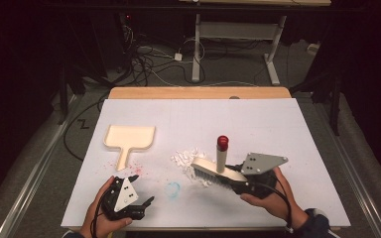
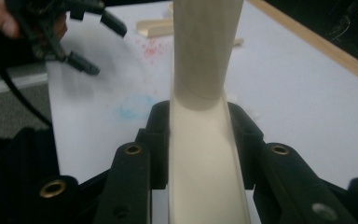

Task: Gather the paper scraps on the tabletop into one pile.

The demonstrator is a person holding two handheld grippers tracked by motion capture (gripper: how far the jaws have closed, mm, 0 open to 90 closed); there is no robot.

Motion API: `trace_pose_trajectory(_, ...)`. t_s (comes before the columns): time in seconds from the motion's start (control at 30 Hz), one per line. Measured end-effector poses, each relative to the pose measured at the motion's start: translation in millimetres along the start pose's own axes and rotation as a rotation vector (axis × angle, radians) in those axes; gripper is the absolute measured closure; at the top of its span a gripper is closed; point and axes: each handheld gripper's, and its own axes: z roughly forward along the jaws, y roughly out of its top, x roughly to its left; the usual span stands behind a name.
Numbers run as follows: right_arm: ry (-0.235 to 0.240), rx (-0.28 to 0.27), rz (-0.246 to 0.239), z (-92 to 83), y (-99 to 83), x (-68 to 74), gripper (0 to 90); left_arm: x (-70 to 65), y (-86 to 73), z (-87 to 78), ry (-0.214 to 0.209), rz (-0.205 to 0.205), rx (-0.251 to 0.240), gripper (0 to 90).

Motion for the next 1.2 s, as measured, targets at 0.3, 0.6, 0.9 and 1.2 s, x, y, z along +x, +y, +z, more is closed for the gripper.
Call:
trace_pose_trajectory(0.3,0.014,0.114,0.048,-21.9,-47.9,-0.9,67.9,-1.9,2.3,3.0,-0.009,0.016,0.012,17.8)
trace_pose_trajectory(0.6,-0.044,0.102,0.037,18.7,-36.9,-2.7,68.0,-2.2,3.5,8.0,-0.024,0.031,0.022,18.0)
trace_pose_trajectory(0.9,-0.090,-0.052,0.047,12.6,-18.2,-13.9,67.9,-1.9,1.6,6.8,-0.024,0.028,0.025,18.3)
trace_pose_trajectory(1.2,-0.387,-0.062,0.160,-8.0,-39.3,-41.2,67.9,-2.9,3.4,7.4,-0.021,0.036,0.026,18.4)
